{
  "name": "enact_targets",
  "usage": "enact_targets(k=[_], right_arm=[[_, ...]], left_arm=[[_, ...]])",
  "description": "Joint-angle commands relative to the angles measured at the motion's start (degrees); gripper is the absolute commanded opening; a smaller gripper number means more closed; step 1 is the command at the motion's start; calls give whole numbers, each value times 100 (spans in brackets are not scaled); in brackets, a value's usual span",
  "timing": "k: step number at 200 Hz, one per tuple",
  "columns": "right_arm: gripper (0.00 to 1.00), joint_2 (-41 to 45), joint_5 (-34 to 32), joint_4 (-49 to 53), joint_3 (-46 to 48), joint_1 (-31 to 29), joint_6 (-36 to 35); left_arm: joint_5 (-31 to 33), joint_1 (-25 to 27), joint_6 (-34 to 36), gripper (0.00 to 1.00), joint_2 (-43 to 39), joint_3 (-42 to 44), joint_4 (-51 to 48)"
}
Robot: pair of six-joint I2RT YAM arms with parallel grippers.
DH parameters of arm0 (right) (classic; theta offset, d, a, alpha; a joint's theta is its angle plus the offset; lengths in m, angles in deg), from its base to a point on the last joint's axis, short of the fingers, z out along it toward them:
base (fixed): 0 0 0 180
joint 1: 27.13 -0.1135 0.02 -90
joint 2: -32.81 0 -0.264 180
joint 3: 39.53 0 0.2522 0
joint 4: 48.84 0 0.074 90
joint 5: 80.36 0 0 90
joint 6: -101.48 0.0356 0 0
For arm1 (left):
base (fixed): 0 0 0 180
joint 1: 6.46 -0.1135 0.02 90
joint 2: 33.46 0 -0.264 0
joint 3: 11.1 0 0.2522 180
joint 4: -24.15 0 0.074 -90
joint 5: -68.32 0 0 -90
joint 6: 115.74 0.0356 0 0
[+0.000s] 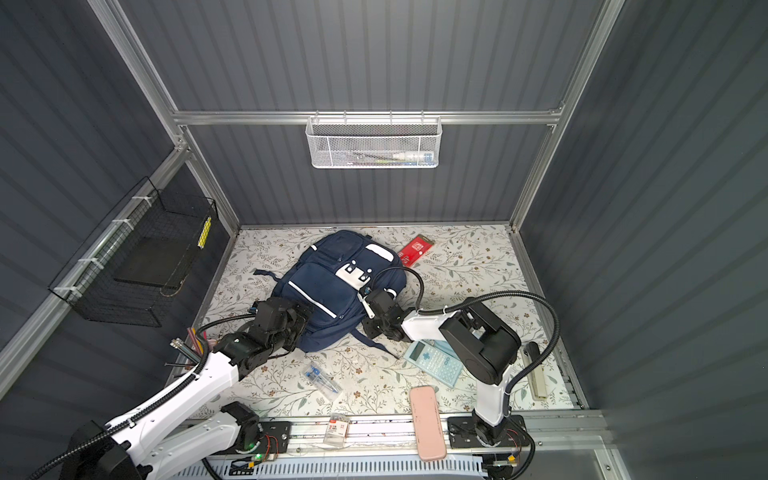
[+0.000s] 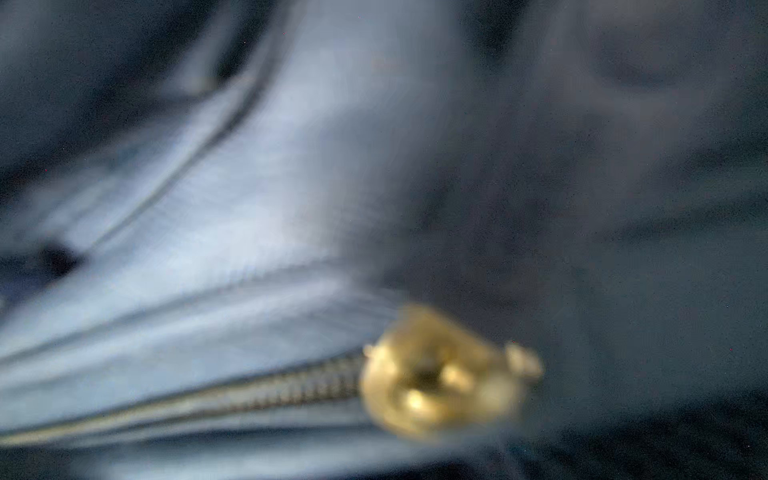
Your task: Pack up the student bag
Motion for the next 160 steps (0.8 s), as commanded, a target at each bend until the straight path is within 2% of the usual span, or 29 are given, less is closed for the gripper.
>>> enact_targets(k=[1, 22, 42, 61, 68, 78, 86, 99, 111, 131, 160], right_arm=[[0, 91, 10, -547, 28, 1, -109], [0, 143, 67, -395, 29, -66, -112], [0, 132, 97, -155, -67, -167, -115], [0, 165, -52, -9, -87, -361, -200], [0, 163, -77, 32, -94, -406, -206], [0, 154, -48, 122, -110, -412, -175], [0, 159, -50, 185, -105, -412, -161], [0, 204, -123, 209, -54, -403, -128], [0, 221, -307, 301, -41, -349, -25], [0, 259, -442, 740, -123, -54, 343], [0, 407, -590, 823, 24, 226, 559]], left_arm=[[-188, 192, -263, 87, -118, 203, -284], [-143, 512, -518, 80, -31, 481, 47], [-260, 848, -900, 81, 461, 687, 651], [-164, 923, -812, 81, 970, 558, 841], [-49, 923, -706, 77, 1050, 504, 920], [-31, 919, -704, 64, 1136, 435, 1025], [-94, 923, -510, 49, 1203, 398, 1195], [-29, 915, -440, 17, 1252, 295, 1053], [131, 897, -376, 0, 1135, 287, 891], [385, 897, -297, 0, 677, 298, 517], [909, 880, -235, 0, -65, 332, -187]])
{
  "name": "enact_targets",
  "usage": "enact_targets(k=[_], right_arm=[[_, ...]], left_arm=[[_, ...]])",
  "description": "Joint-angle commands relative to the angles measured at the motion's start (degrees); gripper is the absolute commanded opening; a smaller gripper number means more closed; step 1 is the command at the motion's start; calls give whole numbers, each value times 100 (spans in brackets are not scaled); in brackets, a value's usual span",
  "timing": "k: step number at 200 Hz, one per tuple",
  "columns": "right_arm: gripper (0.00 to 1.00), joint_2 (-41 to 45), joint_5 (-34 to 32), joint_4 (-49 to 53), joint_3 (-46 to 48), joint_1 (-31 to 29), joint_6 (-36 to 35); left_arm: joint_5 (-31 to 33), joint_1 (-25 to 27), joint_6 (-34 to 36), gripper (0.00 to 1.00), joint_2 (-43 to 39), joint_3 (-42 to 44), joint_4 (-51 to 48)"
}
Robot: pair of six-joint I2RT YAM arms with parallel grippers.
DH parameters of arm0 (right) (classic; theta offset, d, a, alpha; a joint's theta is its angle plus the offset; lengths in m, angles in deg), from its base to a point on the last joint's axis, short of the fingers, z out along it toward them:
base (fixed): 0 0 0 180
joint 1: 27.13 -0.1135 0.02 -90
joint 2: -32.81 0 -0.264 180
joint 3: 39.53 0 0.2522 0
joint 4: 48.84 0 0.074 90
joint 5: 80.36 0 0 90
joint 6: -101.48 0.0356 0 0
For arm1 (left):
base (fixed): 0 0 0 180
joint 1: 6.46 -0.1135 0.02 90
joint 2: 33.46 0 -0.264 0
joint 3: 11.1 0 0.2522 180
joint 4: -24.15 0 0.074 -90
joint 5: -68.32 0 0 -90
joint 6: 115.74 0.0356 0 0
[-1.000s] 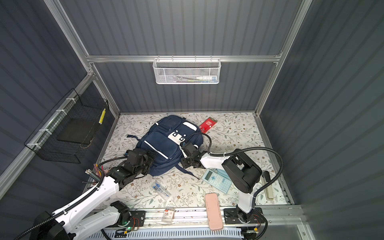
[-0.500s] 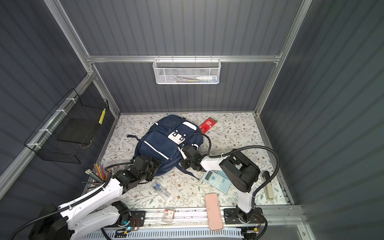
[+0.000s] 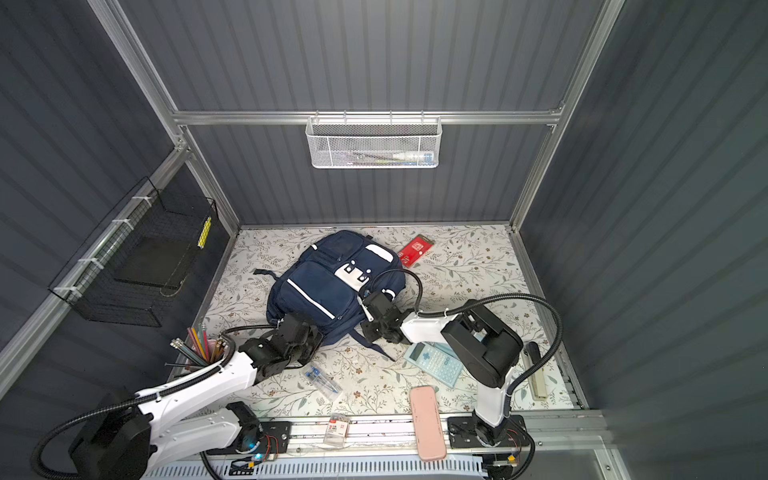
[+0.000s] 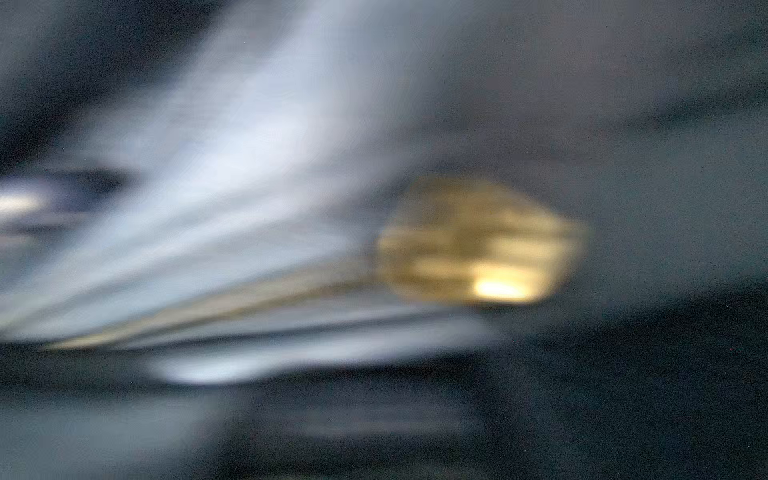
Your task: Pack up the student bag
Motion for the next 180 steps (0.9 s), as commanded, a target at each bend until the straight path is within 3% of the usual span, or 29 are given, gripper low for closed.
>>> enact_targets(k=[1, 34, 47, 59, 81, 107, 129, 152, 180], right_arm=[[0, 203, -414, 334, 22, 256, 314], [0, 328, -271, 479, 15, 269, 225], [31, 492, 27, 451, 58, 259, 255], [43, 755, 81, 500, 102, 223, 322], [52, 1459, 13, 649, 169, 209, 406], [63, 1981, -148, 999, -76, 382, 568], [66, 1602, 309, 1505, -876, 970, 694], [67, 751, 538, 2126, -1944, 1443, 824], [68, -322, 754, 2885, -3120, 1611, 613]], left_arm=[[737, -43, 243, 0, -585, -138, -733], [604, -217, 303, 0, -679, -80, -736], [502, -296, 355, 0, -521, -119, -699], [558, -337, 495, 0, -472, -209, -711], [831, -358, 620, 54, -558, -430, -1020], [988, -434, 636, 76, -787, -513, -1287], [806, -434, 617, 98, -792, -455, -1005], [699, -452, 619, 100, -440, -477, -727], [638, -692, 995, 100, -66, -586, -377]])
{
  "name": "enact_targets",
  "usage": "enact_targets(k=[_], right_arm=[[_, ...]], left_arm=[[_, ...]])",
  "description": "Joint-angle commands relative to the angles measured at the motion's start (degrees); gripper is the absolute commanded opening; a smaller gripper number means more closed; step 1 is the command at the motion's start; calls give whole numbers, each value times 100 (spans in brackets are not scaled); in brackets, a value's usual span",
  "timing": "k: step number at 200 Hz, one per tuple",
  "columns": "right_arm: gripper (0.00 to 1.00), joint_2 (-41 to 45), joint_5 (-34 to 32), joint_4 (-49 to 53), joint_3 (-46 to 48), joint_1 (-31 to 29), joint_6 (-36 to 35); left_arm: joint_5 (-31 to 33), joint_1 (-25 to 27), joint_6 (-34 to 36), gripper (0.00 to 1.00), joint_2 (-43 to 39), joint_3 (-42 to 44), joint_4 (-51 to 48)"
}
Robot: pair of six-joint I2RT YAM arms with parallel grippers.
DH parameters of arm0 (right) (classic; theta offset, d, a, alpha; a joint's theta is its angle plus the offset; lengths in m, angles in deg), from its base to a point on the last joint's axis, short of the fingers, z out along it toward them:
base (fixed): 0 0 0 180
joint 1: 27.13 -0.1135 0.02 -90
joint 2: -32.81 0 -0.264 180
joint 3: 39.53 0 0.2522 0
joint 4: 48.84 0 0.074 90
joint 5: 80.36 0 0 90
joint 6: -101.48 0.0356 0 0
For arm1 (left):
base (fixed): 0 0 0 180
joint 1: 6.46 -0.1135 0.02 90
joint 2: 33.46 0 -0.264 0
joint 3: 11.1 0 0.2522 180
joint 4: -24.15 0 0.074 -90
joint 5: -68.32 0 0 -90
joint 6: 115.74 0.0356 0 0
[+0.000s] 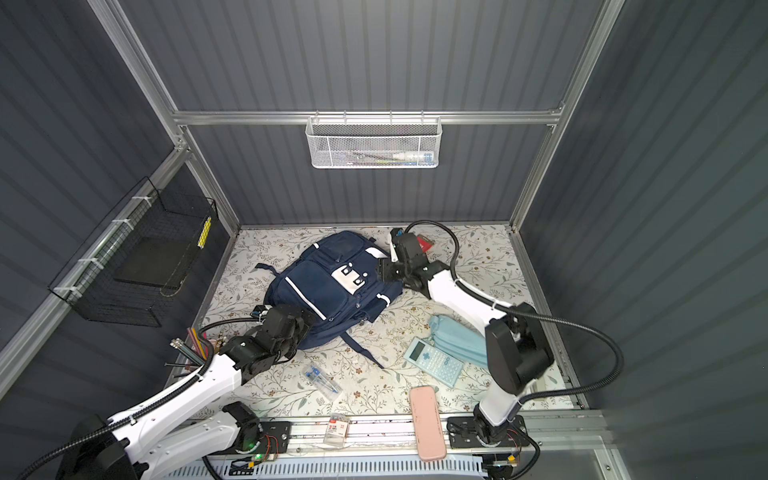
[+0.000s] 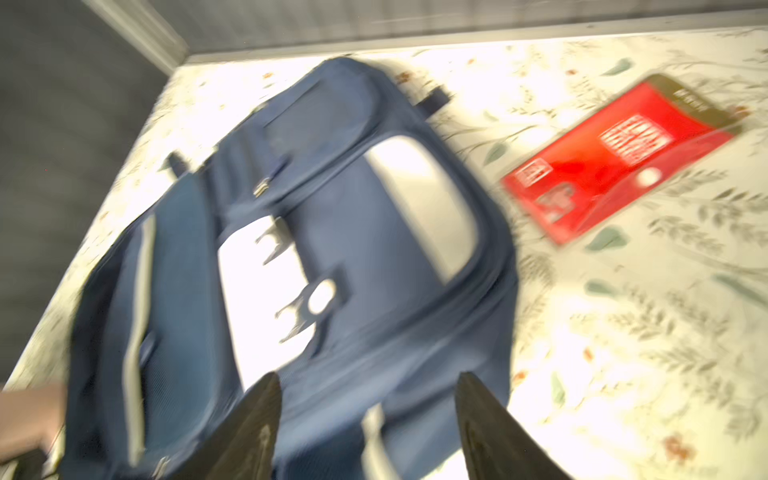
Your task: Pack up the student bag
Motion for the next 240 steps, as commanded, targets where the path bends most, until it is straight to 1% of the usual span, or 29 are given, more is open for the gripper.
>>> enact_targets(k=[1, 16, 27, 42, 53, 73, 86, 110, 121, 133, 154, 165, 185, 205, 211, 225, 232, 240], right_arm=[[68, -731, 336, 1083, -700, 59, -51], [66, -1075, 561, 1348, -942, 112, -45], [65, -1137, 703, 1356, -843, 100, 25], [64, -1021, 976, 1026, -429, 59, 206], [64, -889, 1026, 987, -114, -8, 351], [63, -598, 1068, 548, 473, -170, 558], [63, -484, 1166, 369, 762, -280, 758], [63, -461, 1275, 140, 981, -528, 1016], [63, -452, 1138, 228, 956, -656, 1054], [64, -380, 1017, 195, 1003, -720, 1122], [64, -320, 922, 117, 1095, -673, 1263], [63, -283, 942, 101, 1103, -648, 1276], [63, -82, 991, 34, 1096, -642, 1196], [66, 100, 950, 211, 950, -630, 1149], [67, 159, 905, 246, 918, -620, 1150], [70, 325, 775, 245, 907, -596, 1172], [72, 378, 718, 228, 916, -559, 1227], [73, 402, 738, 193, 920, -471, 1311]], left_arm=[[-94, -234, 385, 100, 250, -222, 335], [-412, -526, 494, 99, 500, -232, 553], [-664, -746, 626, 98, 710, -208, 801], [-680, -887, 1033, 96, 987, -335, 948], [-618, -927, 1296, 96, 1171, -518, 862], [-502, -965, 1535, 96, 1376, -705, 868], [-613, -1106, 1641, 97, 1502, -819, 926], [-723, -1366, 1937, 97, 1716, -1027, 971], [-727, -1418, 2218, 99, 1774, -1207, 834], [-530, -1419, 2468, 100, 1740, -1528, 355], [-265, -1419, 2871, 100, 1380, -1877, -243], [-242, -1419, 3054, 100, 1119, -1924, -408], [-639, -1419, 3496, 100, 666, -1862, -296], [-1106, -1419, 3988, 100, 397, -1906, -167], [-1461, -1412, 4239, 100, 369, -1896, 8], [-2411, -1410, 4710, 100, 458, -1822, 765], [-2719, -1381, 4771, 99, 628, -1908, 870], [-3019, -1303, 4945, 96, 904, -2048, 937]])
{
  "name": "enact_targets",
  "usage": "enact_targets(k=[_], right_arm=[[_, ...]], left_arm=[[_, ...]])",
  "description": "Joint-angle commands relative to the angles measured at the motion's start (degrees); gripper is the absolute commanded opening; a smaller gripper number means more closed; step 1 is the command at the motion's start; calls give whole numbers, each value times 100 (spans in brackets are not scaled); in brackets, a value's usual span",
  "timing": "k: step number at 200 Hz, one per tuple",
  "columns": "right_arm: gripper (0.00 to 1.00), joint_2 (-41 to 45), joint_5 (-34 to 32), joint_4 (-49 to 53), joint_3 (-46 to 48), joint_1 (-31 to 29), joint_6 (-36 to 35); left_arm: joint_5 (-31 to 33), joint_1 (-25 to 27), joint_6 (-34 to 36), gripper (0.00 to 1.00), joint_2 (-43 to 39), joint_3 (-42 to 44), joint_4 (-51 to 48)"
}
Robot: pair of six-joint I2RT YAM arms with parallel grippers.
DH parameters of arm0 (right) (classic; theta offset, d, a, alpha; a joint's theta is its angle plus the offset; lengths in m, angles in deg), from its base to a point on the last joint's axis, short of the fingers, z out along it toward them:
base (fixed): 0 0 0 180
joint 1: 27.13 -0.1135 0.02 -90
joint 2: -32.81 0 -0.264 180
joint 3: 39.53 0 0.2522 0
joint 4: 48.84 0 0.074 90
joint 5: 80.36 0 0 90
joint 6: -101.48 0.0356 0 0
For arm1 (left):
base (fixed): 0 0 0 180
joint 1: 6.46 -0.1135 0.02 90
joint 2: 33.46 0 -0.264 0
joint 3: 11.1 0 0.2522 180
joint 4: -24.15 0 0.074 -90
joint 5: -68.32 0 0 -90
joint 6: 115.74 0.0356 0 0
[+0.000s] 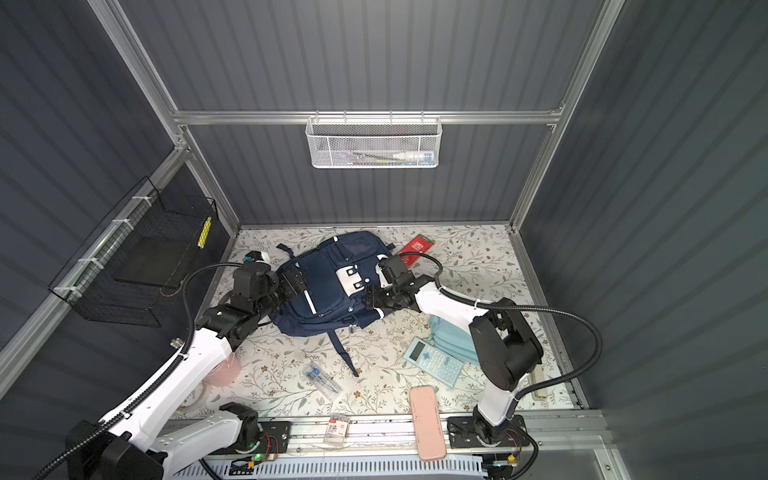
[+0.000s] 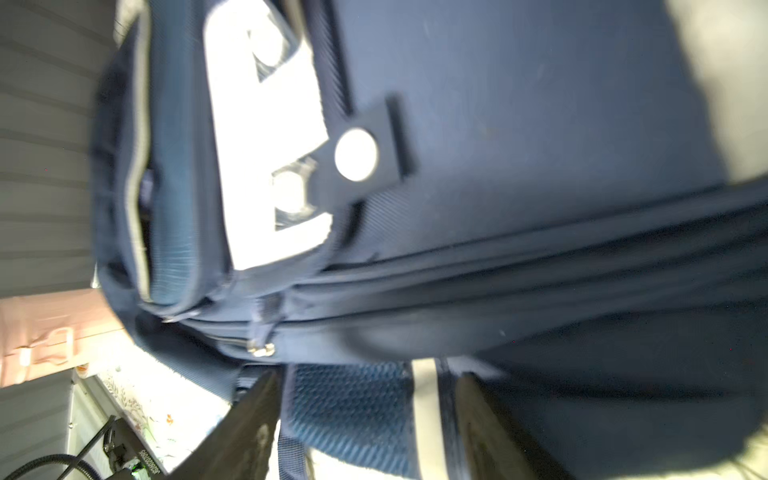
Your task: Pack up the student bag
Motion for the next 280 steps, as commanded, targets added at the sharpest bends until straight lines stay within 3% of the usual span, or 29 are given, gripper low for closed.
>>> enact_targets(k=[1, 8, 22, 30, 44, 53, 61, 125, 135, 140, 175, 224, 247, 268, 280], right_arm=[[73, 216, -170, 80, -108, 170, 157], [73, 189, -127, 65, -110, 263, 278], [73, 104, -132, 39, -126, 401, 427], [73, 41, -139, 39, -150, 459, 476], [73, -81, -168, 10, -190, 502, 518], [73, -181, -88, -42, -216, 530, 526], [73, -263, 2, -117, -203, 544, 547], [71, -545, 346, -589, 92, 585, 697], [71, -554, 365, -602, 106, 587, 695], [71, -551, 365, -609, 116, 590, 697], [71, -623, 430, -669, 135, 591, 647], [71, -702, 533, -636, 161, 613, 661], [71, -726, 570, -775, 225, 608, 760], [71, -755, 773, -849, 267, 613, 802], [71, -764, 763, -848, 288, 608, 803]], left_arm=[[-1431, 135, 980, 95, 503, -273, 555], [-1447, 320, 1207, 90, 756, -481, 421], [-736, 939, 1629, 88, 1096, -724, 172], [-499, 1190, 1715, 80, 1231, -755, 214], [-510, 1323, 1581, 72, 1436, -681, 442], [-517, 1358, 1567, 58, 1555, -594, 612], [-403, 1429, 1642, 53, 1660, -526, 741], [499, 1747, 1508, 55, 2304, -229, 1017], [804, 1895, 1422, 42, 2233, -89, 1058], [882, 1951, 1351, 41, 2198, -2, 1102], [1244, 2102, 1220, 45, 2397, 136, 1348], [1138, 2103, 1391, 45, 2933, -102, 1554], [1585, 2155, 1330, 44, 3050, -177, 1371], [1666, 2189, 1410, 32, 3246, -275, 1408], [1803, 2288, 1454, 32, 3344, -341, 1370]])
